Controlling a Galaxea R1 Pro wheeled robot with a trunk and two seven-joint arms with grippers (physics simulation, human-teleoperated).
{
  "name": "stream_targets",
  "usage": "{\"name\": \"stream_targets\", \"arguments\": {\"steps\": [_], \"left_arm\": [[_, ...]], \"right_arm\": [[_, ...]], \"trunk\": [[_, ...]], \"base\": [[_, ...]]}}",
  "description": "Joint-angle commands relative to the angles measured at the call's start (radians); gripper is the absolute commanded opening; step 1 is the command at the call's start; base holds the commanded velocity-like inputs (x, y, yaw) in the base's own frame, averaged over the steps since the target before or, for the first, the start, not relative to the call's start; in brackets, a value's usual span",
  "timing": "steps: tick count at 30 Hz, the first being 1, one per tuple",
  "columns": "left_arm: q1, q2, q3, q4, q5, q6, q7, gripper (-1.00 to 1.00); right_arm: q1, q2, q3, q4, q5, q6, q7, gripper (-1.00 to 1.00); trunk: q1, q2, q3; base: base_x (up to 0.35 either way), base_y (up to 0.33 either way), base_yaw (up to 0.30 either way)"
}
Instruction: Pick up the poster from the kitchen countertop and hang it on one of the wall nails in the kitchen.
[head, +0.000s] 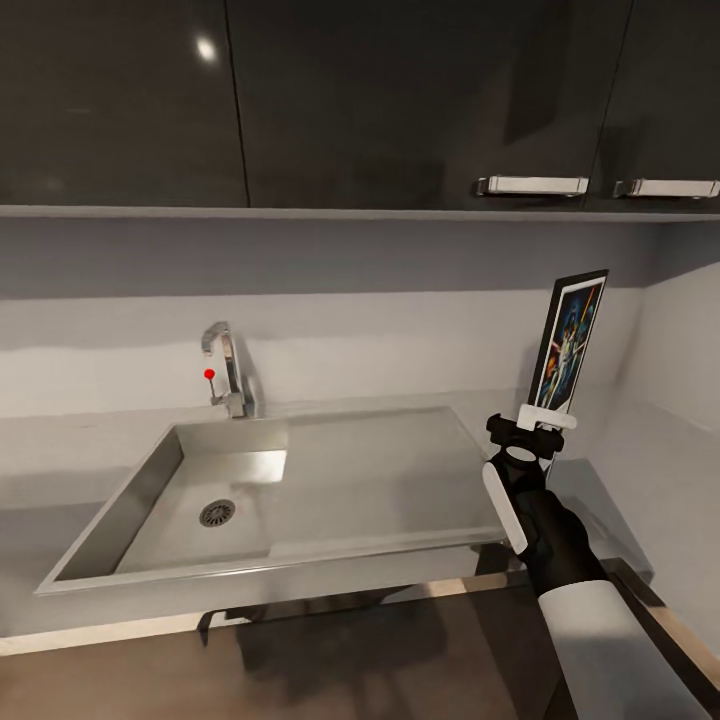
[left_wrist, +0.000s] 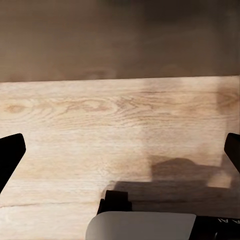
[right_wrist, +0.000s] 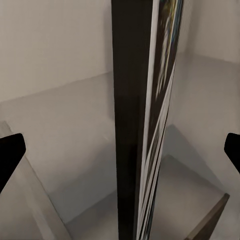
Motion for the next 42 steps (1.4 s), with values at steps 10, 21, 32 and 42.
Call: {"name": "stream_targets", "arguments": {"steps": [10, 21, 32, 42], "left_arm": [[0.0, 0.0, 0.001, -0.002, 0.001, -0.001, 0.0, 1.0], [0.0, 0.0, 0.001, -0.002, 0.0, -0.001, 0.0, 1.0], [0.0, 0.0, 0.001, -0.002, 0.001, -0.001, 0.0, 1.0], [0.0, 0.0, 0.001, -0.002, 0.001, -0.001, 0.0, 1.0]], "right_arm": [[-0.001, 0.0, 0.001, -0.001, -0.005, 0.005, -0.007, 1.0], [-0.001, 0.0, 0.002, -0.002, -0.005, 0.004, -0.007, 1.0], [0.006, 0.003, 0.005, 0.025, -0.005, -0.049, -0.007, 1.0], [0.01, 0.003, 0.005, 0.066, -0.006, -0.081, -0.006, 1.0]], "trunk": [[0.0, -0.001, -0.001], [0.0, -0.001, -0.001], [0.0, -0.001, -0.001], [0.0, -0.001, -0.001]], "base": [[0.043, -0.029, 0.0], [0.005, -0.004, 0.0], [0.0, 0.0, 0.0], [0.0, 0.0, 0.0]]}}
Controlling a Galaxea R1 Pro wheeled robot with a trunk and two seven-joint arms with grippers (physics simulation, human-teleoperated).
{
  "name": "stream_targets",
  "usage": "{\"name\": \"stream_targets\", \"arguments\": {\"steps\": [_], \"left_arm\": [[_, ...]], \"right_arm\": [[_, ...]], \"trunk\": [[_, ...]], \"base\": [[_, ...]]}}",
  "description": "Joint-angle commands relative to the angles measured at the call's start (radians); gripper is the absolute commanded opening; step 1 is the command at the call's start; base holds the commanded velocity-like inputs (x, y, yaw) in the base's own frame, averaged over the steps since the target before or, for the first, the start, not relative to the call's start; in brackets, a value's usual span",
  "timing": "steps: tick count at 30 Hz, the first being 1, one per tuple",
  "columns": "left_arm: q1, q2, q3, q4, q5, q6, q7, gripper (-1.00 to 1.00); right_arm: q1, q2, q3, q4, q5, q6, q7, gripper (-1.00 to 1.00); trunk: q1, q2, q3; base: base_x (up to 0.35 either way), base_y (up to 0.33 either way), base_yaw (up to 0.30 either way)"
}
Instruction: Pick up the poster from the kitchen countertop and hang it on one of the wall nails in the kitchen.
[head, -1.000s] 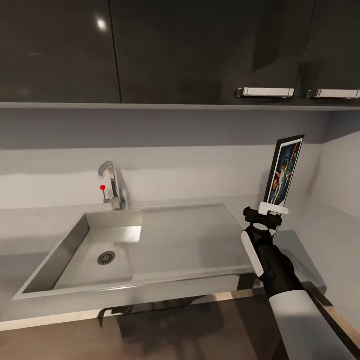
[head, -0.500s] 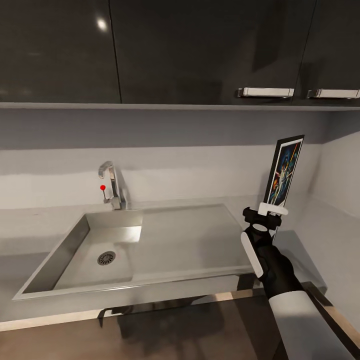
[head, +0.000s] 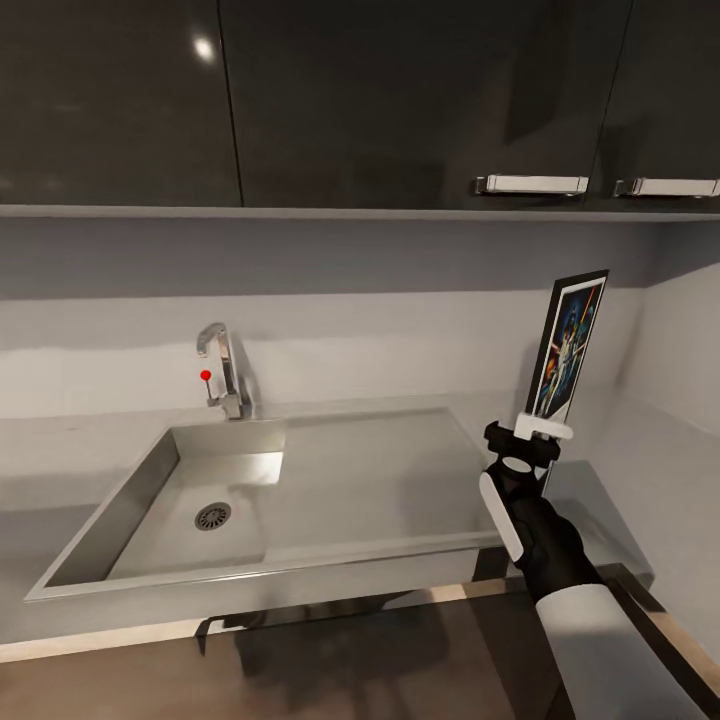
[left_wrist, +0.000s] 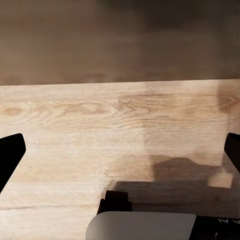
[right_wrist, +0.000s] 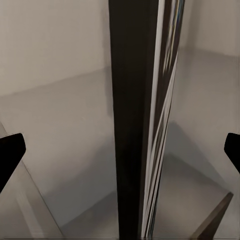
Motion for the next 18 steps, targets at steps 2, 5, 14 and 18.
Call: {"name": "stream_targets", "arguments": {"steps": [2, 5, 14, 18], "left_arm": [[0.0, 0.0, 0.001, -0.002, 0.0, 0.0, -0.001, 1.0], [0.0, 0.0, 0.001, -0.002, 0.0, 0.0, -0.001, 1.0], [0.0, 0.0, 0.001, -0.002, 0.001, 0.0, -0.001, 1.0], [0.0, 0.0, 0.001, -0.002, 0.001, 0.0, -0.001, 1.0]], "right_arm": [[0.001, 0.0, 0.002, 0.004, -0.004, 0.004, -0.007, 1.0], [0.001, 0.0, 0.002, 0.024, -0.004, -0.022, -0.007, 1.0], [0.002, 0.0, 0.002, 0.083, -0.004, -0.079, -0.007, 1.0], [0.002, 0.0, 0.002, 0.089, -0.004, -0.082, -0.007, 1.0]], "trunk": [[0.0, -0.001, -0.001], [0.0, -0.001, -0.001], [0.0, -0.001, -0.001], [0.0, -0.001, -0.001]], "base": [[0.0, 0.0, 0.0], [0.0, 0.0, 0.0], [0.0, 0.0, 0.0], [0.0, 0.0, 0.0]]}}
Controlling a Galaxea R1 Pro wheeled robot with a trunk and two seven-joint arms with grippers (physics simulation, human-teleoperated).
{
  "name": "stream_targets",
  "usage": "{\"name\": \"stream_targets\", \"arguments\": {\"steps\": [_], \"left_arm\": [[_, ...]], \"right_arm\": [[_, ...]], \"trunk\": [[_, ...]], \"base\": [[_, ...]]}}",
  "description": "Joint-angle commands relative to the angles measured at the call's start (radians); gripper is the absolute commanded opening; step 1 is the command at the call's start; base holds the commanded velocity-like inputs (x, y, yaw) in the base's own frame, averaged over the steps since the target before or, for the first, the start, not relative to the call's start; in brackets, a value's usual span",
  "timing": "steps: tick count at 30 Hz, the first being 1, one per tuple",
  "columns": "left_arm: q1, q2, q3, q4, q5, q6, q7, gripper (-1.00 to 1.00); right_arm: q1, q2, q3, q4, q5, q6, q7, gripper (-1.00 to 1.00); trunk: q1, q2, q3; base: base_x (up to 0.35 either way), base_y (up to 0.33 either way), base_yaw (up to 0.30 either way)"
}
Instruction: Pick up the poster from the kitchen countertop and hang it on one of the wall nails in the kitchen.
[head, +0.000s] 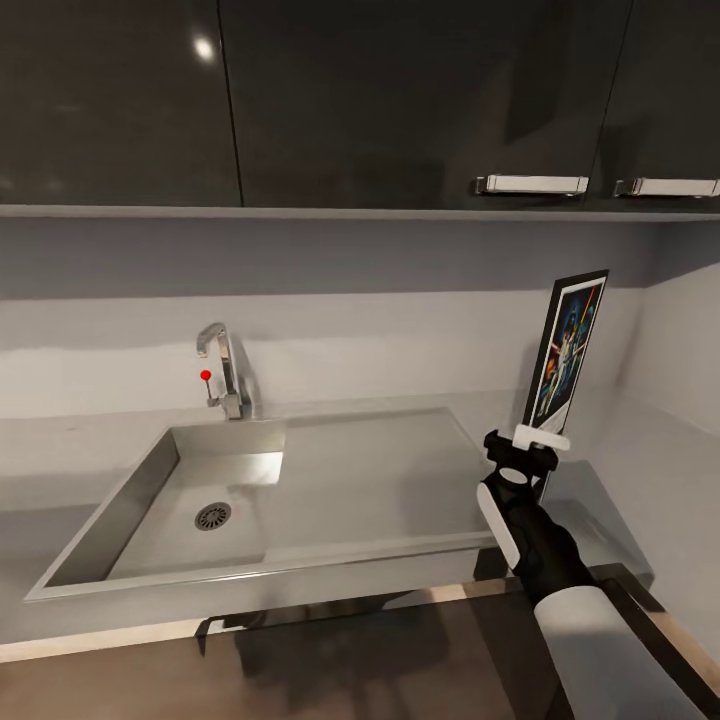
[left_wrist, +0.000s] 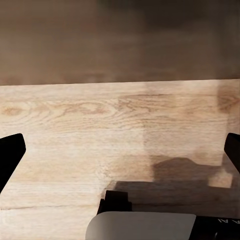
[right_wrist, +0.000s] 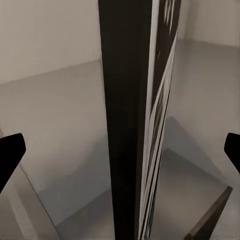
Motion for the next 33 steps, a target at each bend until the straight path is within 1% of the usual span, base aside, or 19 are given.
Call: {"name": "stream_targets", "arguments": {"steps": [1, 17, 19, 20, 23, 33], "left_arm": [[0.0, 0.0, 0.001, -0.002, 0.0, 0.0, 0.0, 1.0], [0.0, 0.0, 0.001, -0.001, 0.0, 0.0, 0.0, 1.0], [0.0, 0.0, 0.001, -0.001, 0.0, 0.0, 0.0, 1.0], [0.0, 0.0, 0.001, -0.001, 0.0, 0.0, 0.0, 1.0], [0.0, 0.0, 0.001, -0.001, 0.0, 0.0, 0.0, 1.0], [0.0, 0.0, 0.001, -0.001, 0.0, 0.0, 0.0, 1.0]], "right_arm": [[-0.001, 0.0, 0.003, 0.0, -0.003, 0.006, -0.006, 1.0], [0.0, 0.001, 0.003, 0.029, -0.007, 0.002, -0.006, 1.0], [0.0, 0.001, 0.004, 0.039, -0.008, -0.02, -0.006, 1.0], [0.001, 0.001, 0.004, 0.054, -0.008, -0.047, -0.007, 1.0], [0.001, 0.001, 0.004, 0.076, -0.008, -0.066, -0.007, 1.0], [0.0, 0.001, 0.004, 0.098, -0.009, -0.081, -0.006, 1.0]], "trunk": [[0.0, -0.001, -0.001], [0.0, -0.001, -0.001], [0.0, -0.001, -0.001], [0.0, -0.001, -0.001], [0.0, -0.001, -0.001], [0.0, -0.001, -0.001]], "base": [[0.0, 0.0, 0.0], [0.0, 0.0, 0.0], [0.0, 0.0, 0.0], [0.0, 0.0, 0.0], [0.0, 0.0, 0.0], [0.0, 0.0, 0.0]]}}
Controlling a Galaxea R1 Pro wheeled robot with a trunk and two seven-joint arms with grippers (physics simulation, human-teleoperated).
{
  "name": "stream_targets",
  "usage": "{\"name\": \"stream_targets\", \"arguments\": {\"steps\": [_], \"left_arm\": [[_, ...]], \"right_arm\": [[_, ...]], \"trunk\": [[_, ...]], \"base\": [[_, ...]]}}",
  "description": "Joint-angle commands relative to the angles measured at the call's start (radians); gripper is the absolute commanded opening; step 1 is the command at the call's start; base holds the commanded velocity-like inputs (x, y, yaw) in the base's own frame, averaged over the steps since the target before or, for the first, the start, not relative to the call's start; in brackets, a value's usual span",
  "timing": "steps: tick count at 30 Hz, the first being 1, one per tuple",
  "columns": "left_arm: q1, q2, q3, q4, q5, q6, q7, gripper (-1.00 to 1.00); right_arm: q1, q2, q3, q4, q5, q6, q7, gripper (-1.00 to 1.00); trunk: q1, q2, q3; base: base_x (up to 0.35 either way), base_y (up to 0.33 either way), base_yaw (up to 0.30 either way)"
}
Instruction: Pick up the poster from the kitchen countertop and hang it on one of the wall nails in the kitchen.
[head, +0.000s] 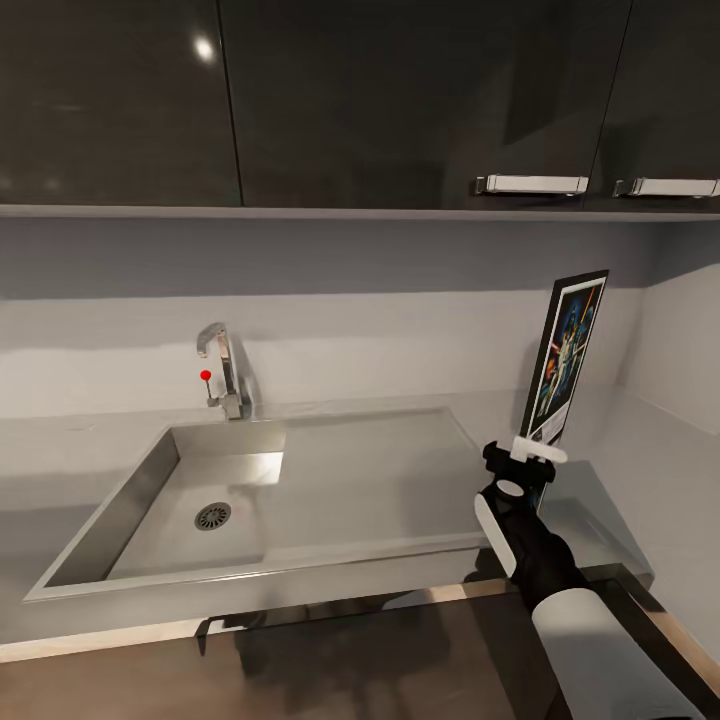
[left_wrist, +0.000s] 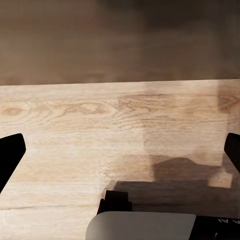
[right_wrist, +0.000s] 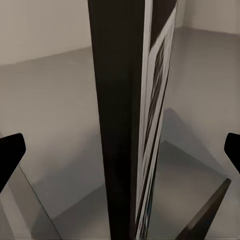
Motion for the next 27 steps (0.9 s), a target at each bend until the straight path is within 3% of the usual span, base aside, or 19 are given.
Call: {"name": "stream_targets", "arguments": {"steps": [1, 27], "left_arm": [[0.0, 0.0, 0.001, -0.002, 0.0, 0.0, 0.0, 1.0], [0.0, 0.0, 0.001, -0.002, 0.0, 0.0, 0.0, 1.0]], "right_arm": [[-0.001, 0.0, 0.003, 0.001, -0.003, 0.007, -0.007, 1.0], [0.0, 0.001, 0.004, 0.048, -0.005, 0.003, -0.007, 1.0]], "trunk": [[0.0, -0.001, -0.001], [0.0, -0.001, -0.001]], "base": [[0.0, 0.0, 0.0], [0.0, 0.0, 0.0]]}}
